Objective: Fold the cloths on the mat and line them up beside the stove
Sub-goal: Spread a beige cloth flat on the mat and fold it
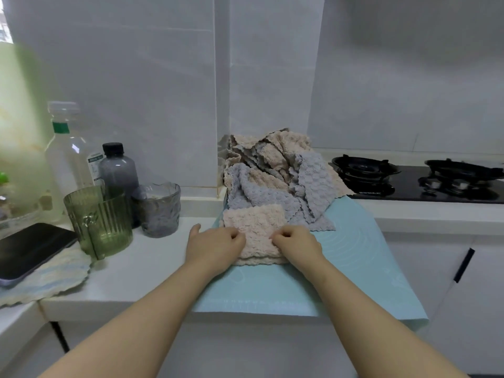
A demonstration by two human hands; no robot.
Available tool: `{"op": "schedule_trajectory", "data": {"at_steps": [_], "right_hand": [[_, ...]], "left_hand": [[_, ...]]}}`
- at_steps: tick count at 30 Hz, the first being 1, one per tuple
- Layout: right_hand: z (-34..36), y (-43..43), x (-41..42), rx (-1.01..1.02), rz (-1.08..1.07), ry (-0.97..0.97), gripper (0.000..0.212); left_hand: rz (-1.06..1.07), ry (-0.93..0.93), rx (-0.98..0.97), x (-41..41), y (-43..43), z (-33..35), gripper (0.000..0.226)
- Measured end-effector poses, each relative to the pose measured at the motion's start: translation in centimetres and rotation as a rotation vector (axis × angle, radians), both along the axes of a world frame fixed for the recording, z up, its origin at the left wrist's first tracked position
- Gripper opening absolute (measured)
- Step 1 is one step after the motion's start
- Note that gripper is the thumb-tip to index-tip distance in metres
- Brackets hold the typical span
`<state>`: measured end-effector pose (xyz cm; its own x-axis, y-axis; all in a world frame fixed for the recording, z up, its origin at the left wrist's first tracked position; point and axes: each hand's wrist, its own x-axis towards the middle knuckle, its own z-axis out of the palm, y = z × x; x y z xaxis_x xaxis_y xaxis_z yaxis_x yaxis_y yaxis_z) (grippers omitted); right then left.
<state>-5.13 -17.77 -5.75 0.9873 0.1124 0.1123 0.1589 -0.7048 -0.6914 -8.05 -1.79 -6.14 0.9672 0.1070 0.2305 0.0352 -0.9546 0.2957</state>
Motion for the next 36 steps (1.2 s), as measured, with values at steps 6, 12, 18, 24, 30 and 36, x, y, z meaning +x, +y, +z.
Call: {"op": "schedule_trajectory", "data": {"at_steps": [6,12,18,24,30,36], "right_hand": [[-1.0,0.2,0.3,-0.049,-0.035,-0.124,0.019],[-1.5,0.1,0.7,-0.102,-0.110,-0.060,0.062],[0.1,0.4,0.8,-0.164,-0.145,0.109,0.066],[2.5,0.5,0.6,-0.255,-0.129,0.371,0.025],[3.3,-0.3,0.3,-0.062,-0.131,0.491,0.017],[5.3,-3.7,-0.6,0.733,-0.269,0.601,0.013]], "left_hand": [[-0.090,-0.075,-0.161,0.8,1.7,-1.3,0.033],[-0.008,-0.093,-0.233,1.1,1.6,-1.7,0.071],[0.093,0.006,-0.262,0.9,1.3,-1.2,0.077],[0.305,0.286,-0.154,0.5,0.2,1.6,0.078],[0.224,0.510,-0.270,1.0,0.1,4.0,0.039],[0.211,0.423,-1.152,1.4,-3.2,6.0,0.022]]}}
